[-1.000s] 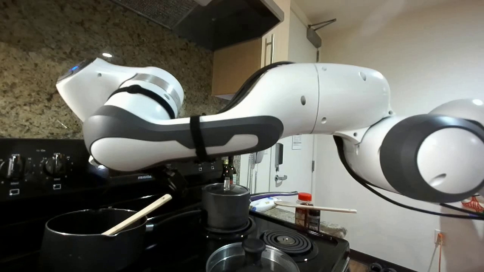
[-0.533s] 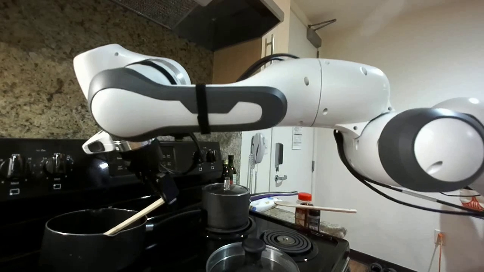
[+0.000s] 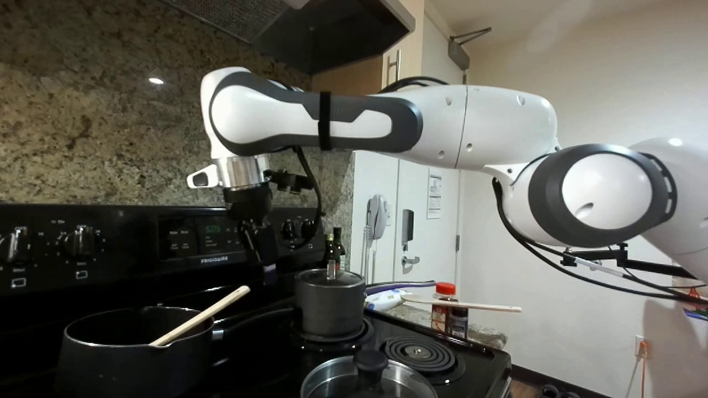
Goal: Remove the wooden spoon from the stove and put it inside the pot on the left side of the stove
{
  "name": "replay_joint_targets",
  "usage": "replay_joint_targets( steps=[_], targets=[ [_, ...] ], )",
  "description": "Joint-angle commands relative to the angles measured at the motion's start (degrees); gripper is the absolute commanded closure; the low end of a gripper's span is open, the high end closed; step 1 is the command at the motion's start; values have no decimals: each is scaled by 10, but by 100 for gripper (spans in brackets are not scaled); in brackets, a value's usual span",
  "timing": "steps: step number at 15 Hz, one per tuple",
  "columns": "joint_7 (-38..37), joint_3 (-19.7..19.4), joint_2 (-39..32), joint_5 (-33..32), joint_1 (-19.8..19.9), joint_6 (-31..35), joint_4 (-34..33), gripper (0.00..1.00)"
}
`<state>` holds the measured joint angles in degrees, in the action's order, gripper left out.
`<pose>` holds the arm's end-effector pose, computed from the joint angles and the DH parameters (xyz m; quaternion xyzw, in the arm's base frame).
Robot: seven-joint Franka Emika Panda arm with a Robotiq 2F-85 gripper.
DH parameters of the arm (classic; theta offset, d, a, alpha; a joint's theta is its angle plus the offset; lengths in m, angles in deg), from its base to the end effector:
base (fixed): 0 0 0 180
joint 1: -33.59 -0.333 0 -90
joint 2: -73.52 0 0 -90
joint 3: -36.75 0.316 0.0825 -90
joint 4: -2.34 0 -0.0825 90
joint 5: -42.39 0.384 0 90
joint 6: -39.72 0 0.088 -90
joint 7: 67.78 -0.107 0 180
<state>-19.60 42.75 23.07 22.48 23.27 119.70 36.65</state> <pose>0.7390 0.1316 0.4793 0.8585 0.4940 -0.0773 0.1138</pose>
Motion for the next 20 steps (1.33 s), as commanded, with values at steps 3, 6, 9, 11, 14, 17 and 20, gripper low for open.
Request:
replay_joint_targets(
  steps=[3,6,9,11,14,17,20],
  targets=[
    [-71,-19,-5,-8,-10,-29,-9,0],
    [-154,-23,5,8,-7,-52,-4,0],
    [-232,-23,15,19,2,-86,10,0],
    [-279,-14,22,42,14,-110,22,0],
    [-347,-10,28,84,36,-120,43,0],
    [-418,-7,34,131,62,-77,72,0],
    [-460,0,40,182,80,18,110,0]
  ],
)
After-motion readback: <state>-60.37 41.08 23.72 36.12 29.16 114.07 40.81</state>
